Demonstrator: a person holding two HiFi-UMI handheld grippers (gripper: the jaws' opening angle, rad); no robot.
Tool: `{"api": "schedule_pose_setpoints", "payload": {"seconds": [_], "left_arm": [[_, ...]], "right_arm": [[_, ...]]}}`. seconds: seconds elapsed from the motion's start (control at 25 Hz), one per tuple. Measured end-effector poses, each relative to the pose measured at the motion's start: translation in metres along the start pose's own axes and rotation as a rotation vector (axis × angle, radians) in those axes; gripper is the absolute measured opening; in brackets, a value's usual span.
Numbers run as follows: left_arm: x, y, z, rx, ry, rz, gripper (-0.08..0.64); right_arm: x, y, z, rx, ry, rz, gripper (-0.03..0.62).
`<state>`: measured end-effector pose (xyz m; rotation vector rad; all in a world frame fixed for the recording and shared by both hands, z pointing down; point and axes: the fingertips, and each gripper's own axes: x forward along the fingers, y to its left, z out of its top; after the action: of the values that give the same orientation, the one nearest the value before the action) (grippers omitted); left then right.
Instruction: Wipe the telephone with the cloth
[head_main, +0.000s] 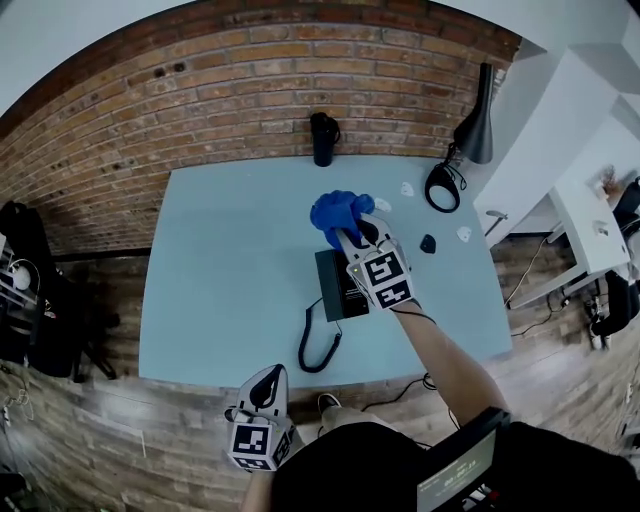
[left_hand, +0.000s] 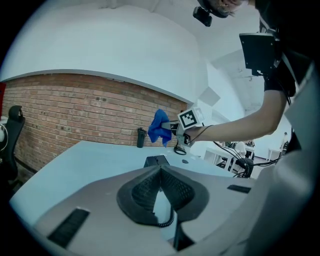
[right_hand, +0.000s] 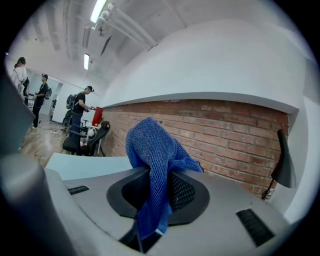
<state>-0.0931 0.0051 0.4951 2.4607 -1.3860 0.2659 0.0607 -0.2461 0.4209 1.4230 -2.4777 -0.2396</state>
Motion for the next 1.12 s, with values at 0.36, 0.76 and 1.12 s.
{"api": "schedule_pose_setpoints", "payload": {"seconds": [0.36,0.76,1.12], "left_arm": [[-0.009,0.016,-0.001,0.009,0.013,0.038,0.018],[-0.003,0.022,-0.003,0.015,0.047,0.028,0.018],[0.006,0.028,-0.003,0.006,0.060,0.022,0.018]], "right_arm": [[0.033,0.016,-0.079,-0.009,0.189,0.031,0.087],[0.051,0.038,-0.157,0.005,0.385,0.067,0.087],[0.055,0.042,-0.166,0.042,0.345,0.061,0.080]]}}
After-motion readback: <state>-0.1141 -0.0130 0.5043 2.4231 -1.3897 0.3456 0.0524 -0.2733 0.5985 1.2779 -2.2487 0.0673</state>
